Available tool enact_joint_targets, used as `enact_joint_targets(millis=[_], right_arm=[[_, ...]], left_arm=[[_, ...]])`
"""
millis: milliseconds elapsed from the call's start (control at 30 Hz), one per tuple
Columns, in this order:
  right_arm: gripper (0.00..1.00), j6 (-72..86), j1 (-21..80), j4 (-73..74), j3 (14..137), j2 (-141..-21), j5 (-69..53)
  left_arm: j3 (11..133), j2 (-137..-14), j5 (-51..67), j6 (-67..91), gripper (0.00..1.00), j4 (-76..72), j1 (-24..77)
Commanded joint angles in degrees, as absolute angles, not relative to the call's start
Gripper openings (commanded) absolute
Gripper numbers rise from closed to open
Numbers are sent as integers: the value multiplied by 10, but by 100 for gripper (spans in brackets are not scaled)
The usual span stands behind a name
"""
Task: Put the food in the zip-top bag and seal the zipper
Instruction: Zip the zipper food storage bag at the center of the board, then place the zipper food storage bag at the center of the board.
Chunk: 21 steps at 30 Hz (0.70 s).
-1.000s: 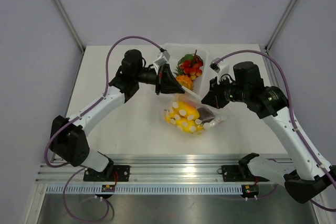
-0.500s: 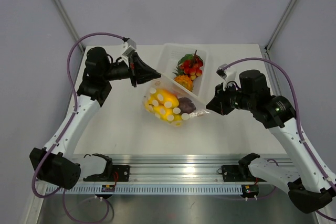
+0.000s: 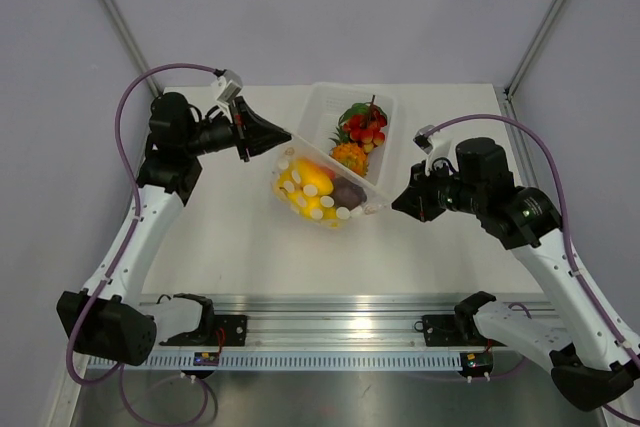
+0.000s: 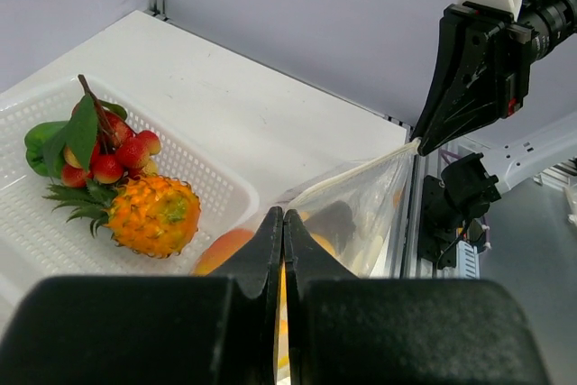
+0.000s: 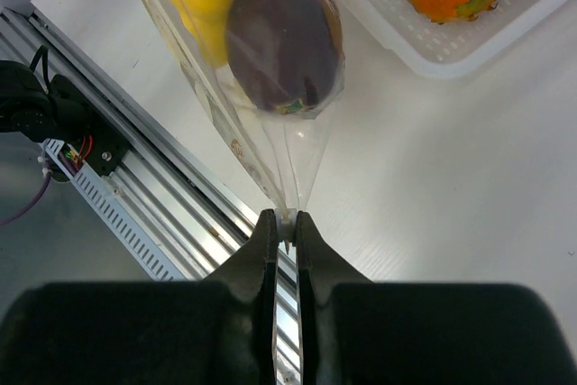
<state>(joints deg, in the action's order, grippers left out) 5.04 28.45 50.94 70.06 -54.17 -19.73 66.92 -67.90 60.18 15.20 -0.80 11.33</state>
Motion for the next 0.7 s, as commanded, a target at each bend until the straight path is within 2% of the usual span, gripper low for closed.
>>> enact_joint_targets(millis=[0,200,400,667], right_arm=[[1,59,282,543,692,-534,-199],[1,55,283,539,707,-556,-204],[1,55,284,537,715,-565,-228],[1,76,298,471,745,-610,-286]], left_arm=[[671,-658,553,156,0,-62,90],[664,-657,542,153,0,-53,84],[671,-646,533,120,0,18,80],[661,-598,434,82,0,55,68]])
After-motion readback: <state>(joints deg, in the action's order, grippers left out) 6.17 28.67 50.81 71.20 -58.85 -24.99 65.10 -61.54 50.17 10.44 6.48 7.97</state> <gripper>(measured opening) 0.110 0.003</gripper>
